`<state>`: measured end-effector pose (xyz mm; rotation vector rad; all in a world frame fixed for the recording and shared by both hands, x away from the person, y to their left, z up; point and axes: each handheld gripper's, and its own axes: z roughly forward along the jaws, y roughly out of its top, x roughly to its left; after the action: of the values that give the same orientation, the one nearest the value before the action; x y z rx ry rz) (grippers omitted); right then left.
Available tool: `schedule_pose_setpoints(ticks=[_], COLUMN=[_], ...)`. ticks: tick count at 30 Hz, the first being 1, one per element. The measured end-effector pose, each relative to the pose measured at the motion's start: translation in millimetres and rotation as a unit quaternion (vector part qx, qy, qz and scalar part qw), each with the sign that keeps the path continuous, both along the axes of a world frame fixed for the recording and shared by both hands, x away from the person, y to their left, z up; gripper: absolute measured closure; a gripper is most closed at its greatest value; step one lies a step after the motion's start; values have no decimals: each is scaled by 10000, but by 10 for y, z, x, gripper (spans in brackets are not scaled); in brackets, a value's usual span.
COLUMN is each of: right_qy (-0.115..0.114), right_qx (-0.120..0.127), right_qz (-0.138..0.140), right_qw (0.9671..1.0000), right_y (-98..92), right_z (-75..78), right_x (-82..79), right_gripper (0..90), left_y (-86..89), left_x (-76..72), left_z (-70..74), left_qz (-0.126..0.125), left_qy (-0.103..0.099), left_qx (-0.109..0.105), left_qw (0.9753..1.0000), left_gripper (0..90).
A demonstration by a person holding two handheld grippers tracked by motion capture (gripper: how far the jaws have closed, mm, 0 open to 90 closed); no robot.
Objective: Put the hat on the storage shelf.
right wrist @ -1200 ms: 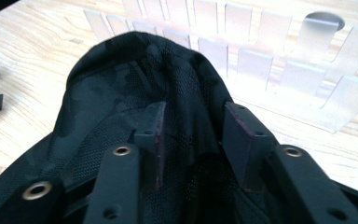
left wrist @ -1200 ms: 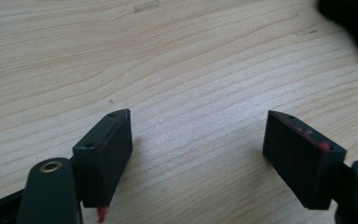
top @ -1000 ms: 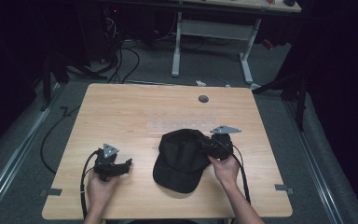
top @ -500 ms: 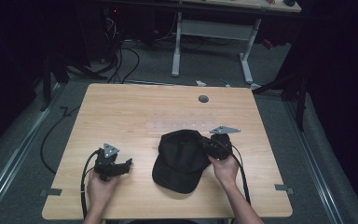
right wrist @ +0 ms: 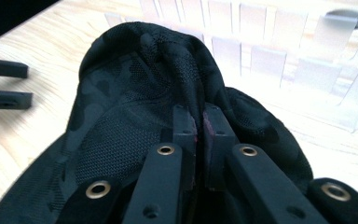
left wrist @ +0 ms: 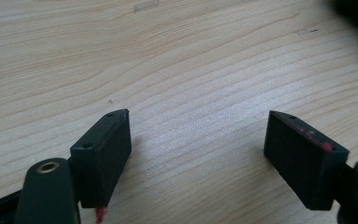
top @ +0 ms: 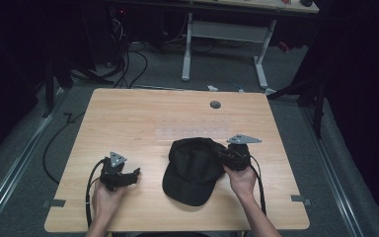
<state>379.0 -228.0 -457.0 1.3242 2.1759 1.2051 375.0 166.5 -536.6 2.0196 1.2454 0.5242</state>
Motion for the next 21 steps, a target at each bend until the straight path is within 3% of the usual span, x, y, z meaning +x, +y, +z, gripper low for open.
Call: schedule_pose_setpoints(ticks=[8,13,21], right_qy=[-205,-303,-425], right_qx=[180,384,290], right_qz=[96,185,268], right_qw=[9996,9986,9983], right_y=[-79,-129,-130], right_z=[149,229,288], right_x=[-103,-153,-246], right_gripper=[859,860,859], left_y=[9,29,-9], left_x=[-8,-8,-57], left_z=[11,29,75], left_qz=[-97,-132,-450], left_qy=[59,190,349], left_qx=[-12,-301,-571], left_qw=[9999,9993,9967], left_gripper=[234,237,244])
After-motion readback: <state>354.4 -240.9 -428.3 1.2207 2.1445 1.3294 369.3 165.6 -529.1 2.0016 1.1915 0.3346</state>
